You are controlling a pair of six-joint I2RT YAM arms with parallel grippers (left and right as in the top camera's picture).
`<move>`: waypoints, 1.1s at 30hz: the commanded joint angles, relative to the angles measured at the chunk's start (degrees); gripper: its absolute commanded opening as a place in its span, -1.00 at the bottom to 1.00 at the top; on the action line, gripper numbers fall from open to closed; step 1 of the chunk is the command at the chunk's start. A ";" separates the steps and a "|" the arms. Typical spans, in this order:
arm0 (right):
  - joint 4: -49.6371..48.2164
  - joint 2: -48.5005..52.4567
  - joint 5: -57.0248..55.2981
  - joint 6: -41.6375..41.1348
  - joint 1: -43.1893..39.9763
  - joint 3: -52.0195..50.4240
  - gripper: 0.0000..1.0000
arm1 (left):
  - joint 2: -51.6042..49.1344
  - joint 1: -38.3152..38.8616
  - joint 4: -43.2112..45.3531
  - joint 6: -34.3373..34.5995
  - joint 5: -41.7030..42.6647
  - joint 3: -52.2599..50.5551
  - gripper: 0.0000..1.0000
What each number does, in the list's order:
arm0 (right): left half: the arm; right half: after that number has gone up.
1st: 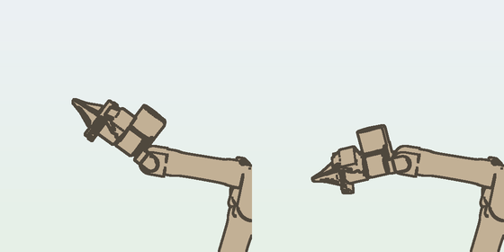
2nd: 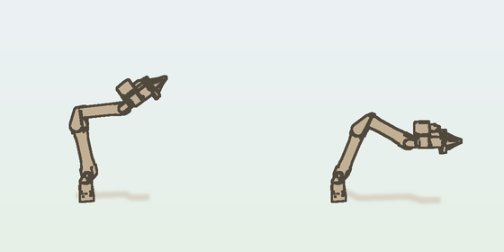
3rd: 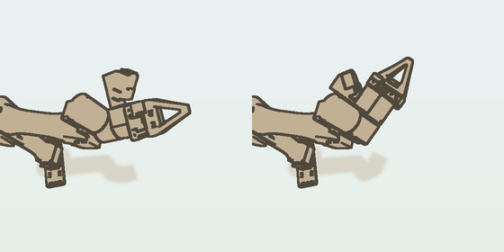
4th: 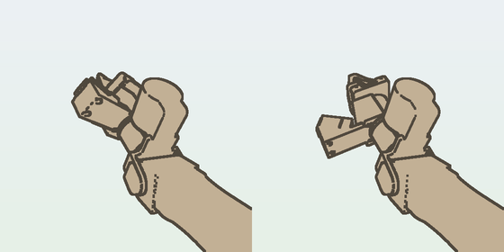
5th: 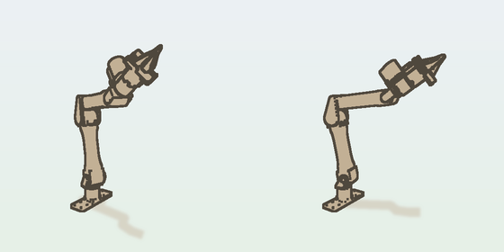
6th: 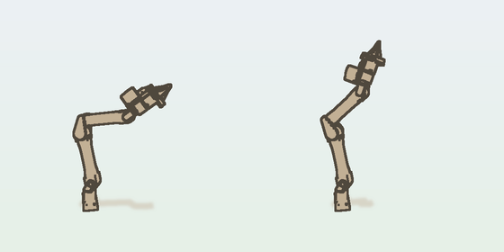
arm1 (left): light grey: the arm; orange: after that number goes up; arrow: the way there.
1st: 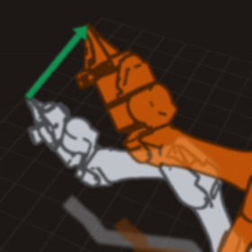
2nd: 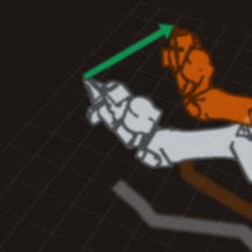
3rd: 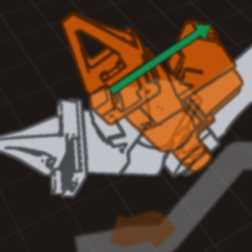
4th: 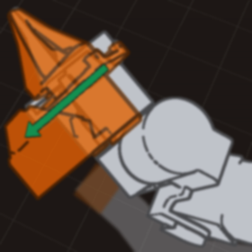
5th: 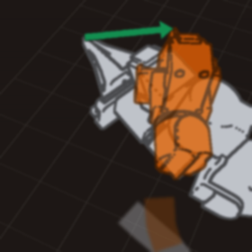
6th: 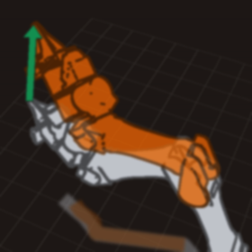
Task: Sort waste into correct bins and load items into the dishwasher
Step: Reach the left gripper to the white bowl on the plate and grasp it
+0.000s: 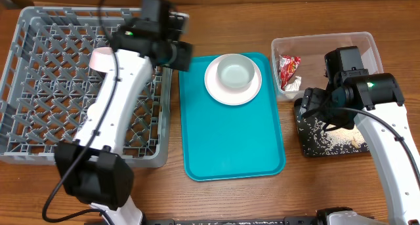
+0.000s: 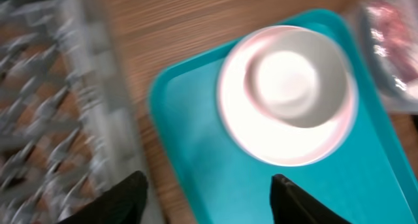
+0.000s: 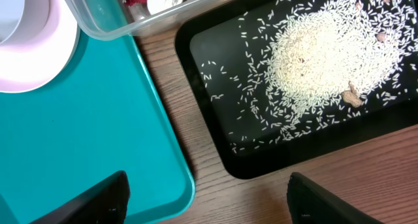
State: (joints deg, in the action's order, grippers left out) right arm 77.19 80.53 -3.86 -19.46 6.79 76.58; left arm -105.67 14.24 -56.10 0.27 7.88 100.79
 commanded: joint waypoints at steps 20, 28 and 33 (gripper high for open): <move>-0.09 -0.44 -6.62 -9.94 -0.13 0.74 0.74 | -18.80 18.62 14.40 -14.49 1.70 0.83 0.28; -0.09 -0.44 -6.62 -9.92 -0.13 0.74 0.74 | -21.99 18.78 14.38 -14.45 0.35 0.85 -0.40; -0.09 -0.44 -6.64 -9.62 -0.13 0.74 0.75 | -21.94 18.78 13.27 -13.92 -3.28 0.92 -0.92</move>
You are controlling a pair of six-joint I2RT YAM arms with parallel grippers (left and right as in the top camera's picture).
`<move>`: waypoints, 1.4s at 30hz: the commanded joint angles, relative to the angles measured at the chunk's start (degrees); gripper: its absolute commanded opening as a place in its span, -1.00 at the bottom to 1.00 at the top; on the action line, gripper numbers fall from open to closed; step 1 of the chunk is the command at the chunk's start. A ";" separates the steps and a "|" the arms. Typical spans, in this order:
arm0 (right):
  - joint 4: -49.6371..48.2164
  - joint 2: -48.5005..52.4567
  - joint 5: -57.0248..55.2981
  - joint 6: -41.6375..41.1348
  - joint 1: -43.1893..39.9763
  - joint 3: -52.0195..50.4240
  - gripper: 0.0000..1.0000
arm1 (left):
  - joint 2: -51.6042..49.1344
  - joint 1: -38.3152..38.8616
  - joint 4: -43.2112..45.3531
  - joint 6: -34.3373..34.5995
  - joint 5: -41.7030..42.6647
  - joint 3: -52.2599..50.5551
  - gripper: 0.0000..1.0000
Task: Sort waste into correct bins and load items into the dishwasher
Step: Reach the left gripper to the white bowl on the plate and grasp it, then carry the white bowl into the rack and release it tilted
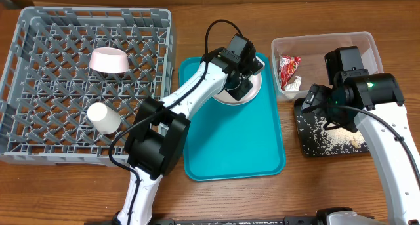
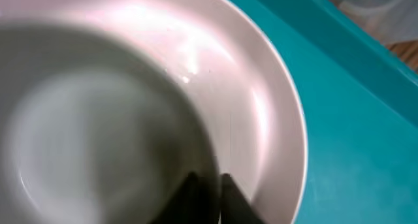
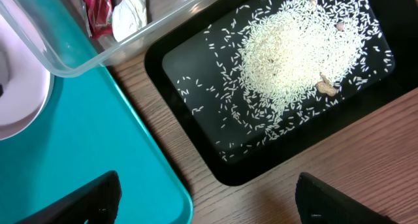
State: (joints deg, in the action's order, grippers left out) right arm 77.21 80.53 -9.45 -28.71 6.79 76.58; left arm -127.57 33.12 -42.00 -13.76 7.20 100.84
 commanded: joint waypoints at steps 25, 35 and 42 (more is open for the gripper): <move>0.48 -0.44 -1.05 1.62 -0.11 0.74 0.79 | 26.25 -11.96 -13.42 14.53 -0.61 2.45 -0.92; 0.55 -0.44 -1.03 1.70 -0.11 0.74 0.93 | 27.39 -26.10 -16.55 1.81 28.76 2.45 -0.92; 0.63 -0.44 -1.03 1.70 -0.11 0.74 0.98 | 27.28 -34.42 -16.50 -2.25 39.45 2.45 -0.92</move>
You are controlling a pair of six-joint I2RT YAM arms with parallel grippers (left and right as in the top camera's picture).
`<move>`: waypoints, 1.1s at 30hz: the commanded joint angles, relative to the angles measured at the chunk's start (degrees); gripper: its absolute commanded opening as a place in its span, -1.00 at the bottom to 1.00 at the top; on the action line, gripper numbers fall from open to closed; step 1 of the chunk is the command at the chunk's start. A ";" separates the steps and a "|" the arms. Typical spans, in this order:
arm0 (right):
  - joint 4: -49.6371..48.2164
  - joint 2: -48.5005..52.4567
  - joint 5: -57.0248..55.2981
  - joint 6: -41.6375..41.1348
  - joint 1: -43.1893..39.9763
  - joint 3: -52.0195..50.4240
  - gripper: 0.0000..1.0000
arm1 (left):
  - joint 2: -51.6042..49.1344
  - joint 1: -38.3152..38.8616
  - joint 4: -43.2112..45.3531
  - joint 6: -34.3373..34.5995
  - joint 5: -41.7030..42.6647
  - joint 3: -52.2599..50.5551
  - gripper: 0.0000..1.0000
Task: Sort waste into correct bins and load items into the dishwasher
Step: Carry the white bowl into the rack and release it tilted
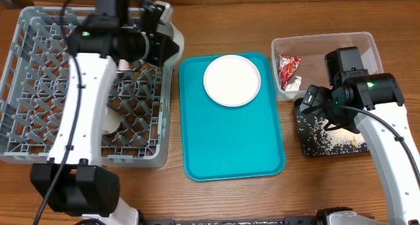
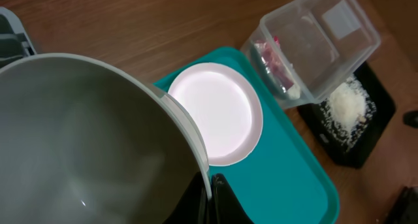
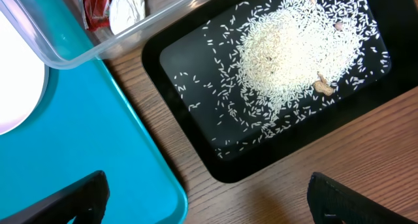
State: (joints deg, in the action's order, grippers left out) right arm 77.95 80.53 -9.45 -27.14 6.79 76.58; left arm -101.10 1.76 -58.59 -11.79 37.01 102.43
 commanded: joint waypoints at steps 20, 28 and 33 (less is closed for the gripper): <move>1.27 -0.44 -1.03 0.13 -0.11 0.74 1.00 | -15.10 -16.59 3.61 -7.50 33.55 0.85 -0.92; 1.51 -0.44 -1.01 0.13 -0.11 0.74 1.00 | -21.55 -18.73 6.97 -6.82 39.54 0.85 -0.92; 1.68 -0.44 -1.03 0.13 -0.11 0.74 1.00 | -23.80 -19.89 7.37 -6.12 39.52 0.85 -0.92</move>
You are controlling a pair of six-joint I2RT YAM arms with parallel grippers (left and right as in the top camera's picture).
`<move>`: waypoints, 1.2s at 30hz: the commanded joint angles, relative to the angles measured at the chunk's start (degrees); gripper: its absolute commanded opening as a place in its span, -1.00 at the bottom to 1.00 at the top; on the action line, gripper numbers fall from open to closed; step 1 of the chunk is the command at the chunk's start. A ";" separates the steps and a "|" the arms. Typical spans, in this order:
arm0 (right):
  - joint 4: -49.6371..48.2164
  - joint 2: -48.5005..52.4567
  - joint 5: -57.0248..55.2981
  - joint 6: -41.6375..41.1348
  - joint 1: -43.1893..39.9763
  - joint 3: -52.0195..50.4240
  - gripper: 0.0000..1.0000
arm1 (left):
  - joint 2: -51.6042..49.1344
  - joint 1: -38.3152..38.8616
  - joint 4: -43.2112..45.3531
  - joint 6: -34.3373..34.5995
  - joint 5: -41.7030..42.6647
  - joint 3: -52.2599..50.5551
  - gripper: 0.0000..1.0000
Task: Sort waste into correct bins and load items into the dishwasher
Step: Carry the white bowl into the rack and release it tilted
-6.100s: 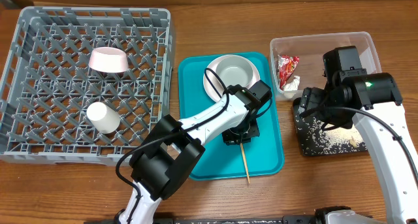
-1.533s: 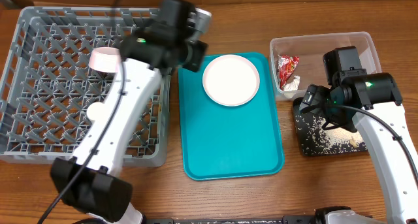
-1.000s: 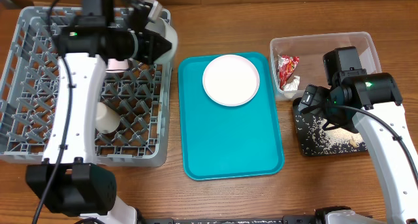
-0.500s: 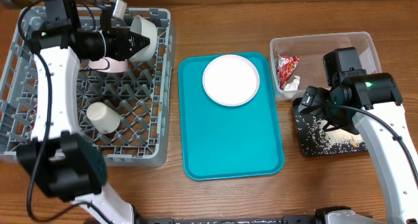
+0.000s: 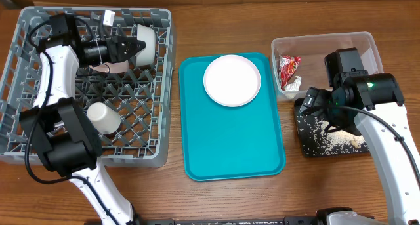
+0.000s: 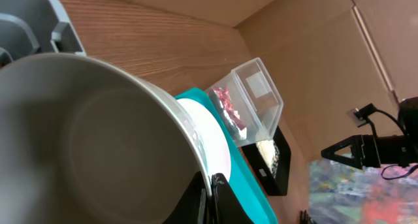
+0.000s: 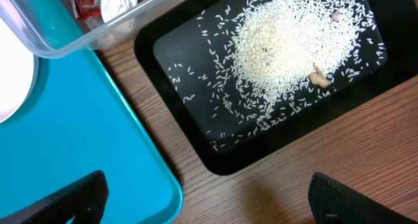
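Observation:
My left gripper [image 5: 130,48] is shut on the rim of a white bowl [image 5: 146,42], which is tipped on its side over the back right part of the grey dish rack [image 5: 26,143]. In the left wrist view the bowl [image 6: 85,139] fills the frame, with the jaws pinching its rim. A white plate [image 5: 232,79] lies bare on the teal tray [image 5: 233,146]. My right gripper [image 7: 209,211] hangs open over the table between the teal tray [image 7: 72,139] and the black tray of rice [image 7: 281,61].
In the rack are a white cup [image 5: 104,117] and a pink bowl [image 5: 108,67], partly hidden by my arm. A clear bin [image 5: 367,44] at the back right holds a red wrapper [image 5: 289,66] and crumpled paper. The black rice tray [image 5: 331,138] lies in front of it.
The left gripper, still holding the white bowl, has moved from the rack's right edge to further in over its back part, and the bowl is now on its side. The right arm has barely shifted.
The left gripper was open near the rack while the bowl sat on the plate. Then it was shut on the bowl's rim on the plate. Then the bowl was up at the rack's right edge with the plate left bare, and now it is over the rack.

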State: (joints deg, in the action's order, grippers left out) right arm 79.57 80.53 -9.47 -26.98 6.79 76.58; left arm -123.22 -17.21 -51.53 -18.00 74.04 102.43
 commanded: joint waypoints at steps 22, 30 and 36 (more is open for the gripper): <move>1.18 -0.44 -0.98 -0.02 -0.11 0.74 1.00 | -2.14 -4.24 12.28 8.24 15.39 0.85 -0.92; 1.81 -0.44 -1.01 -0.02 -0.11 0.74 1.00 | -2.14 -4.09 15.85 9.49 15.39 0.85 -0.92; 1.81 -0.44 -1.01 -0.02 -0.11 0.74 1.00 | -2.14 -4.00 17.51 9.97 15.32 0.85 -0.92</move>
State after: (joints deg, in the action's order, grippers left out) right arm 81.54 80.53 -9.47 -26.96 6.79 76.58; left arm -124.42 -21.63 -34.87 -8.91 87.70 102.43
